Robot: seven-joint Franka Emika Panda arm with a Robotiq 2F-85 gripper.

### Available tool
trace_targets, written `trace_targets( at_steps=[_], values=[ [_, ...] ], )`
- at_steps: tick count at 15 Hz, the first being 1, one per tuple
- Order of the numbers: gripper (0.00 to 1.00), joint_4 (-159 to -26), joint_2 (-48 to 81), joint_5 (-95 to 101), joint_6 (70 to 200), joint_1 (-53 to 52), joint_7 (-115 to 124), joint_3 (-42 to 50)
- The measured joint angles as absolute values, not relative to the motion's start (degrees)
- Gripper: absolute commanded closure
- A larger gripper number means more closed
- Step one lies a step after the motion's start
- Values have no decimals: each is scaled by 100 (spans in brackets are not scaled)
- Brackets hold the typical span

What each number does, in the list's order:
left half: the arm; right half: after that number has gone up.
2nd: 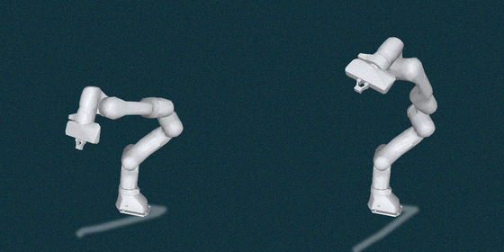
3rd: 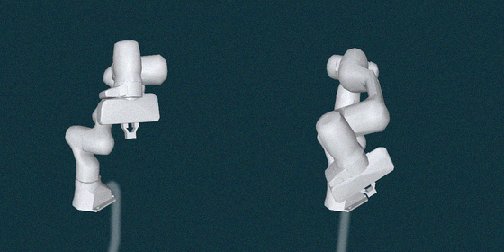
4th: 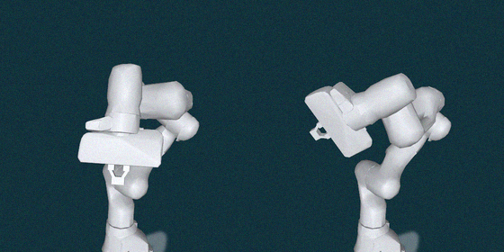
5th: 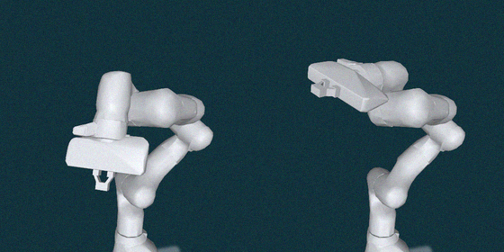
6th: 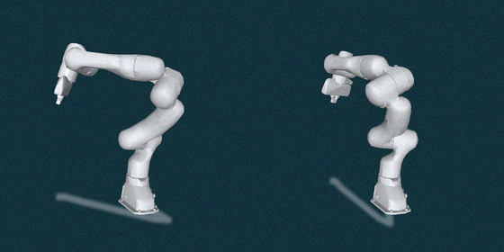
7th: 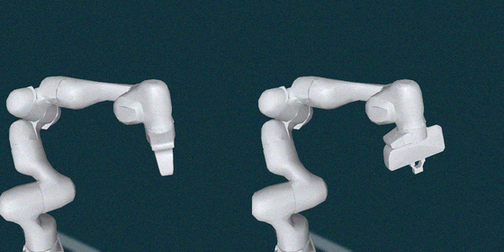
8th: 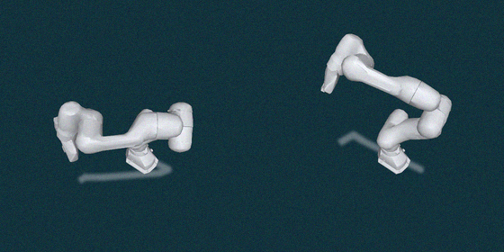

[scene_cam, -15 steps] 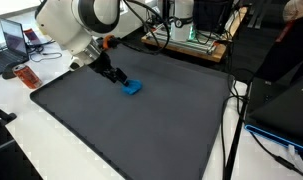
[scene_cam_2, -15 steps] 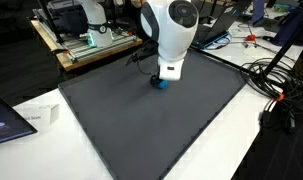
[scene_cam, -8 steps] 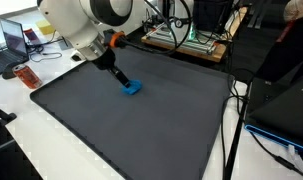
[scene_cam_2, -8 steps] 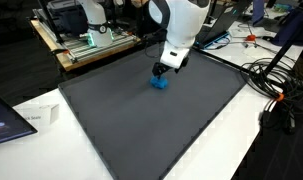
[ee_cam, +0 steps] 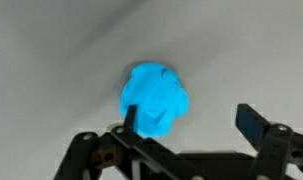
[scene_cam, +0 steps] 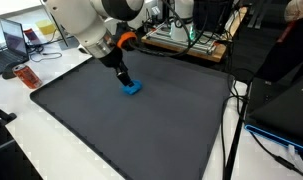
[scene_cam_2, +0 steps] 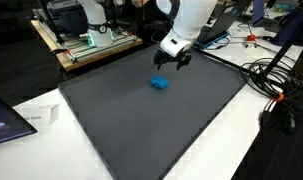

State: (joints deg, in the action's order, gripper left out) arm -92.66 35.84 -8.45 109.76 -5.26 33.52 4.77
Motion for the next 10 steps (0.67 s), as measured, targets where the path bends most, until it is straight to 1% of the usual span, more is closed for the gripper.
trace_targets(
  at_steps=[5,10],
  values=[
    [0,-9220,3453,-678,10676,-774,4286,491],
    [0,-9336,3211,-331,10683,-1083,4884,484]
  ],
)
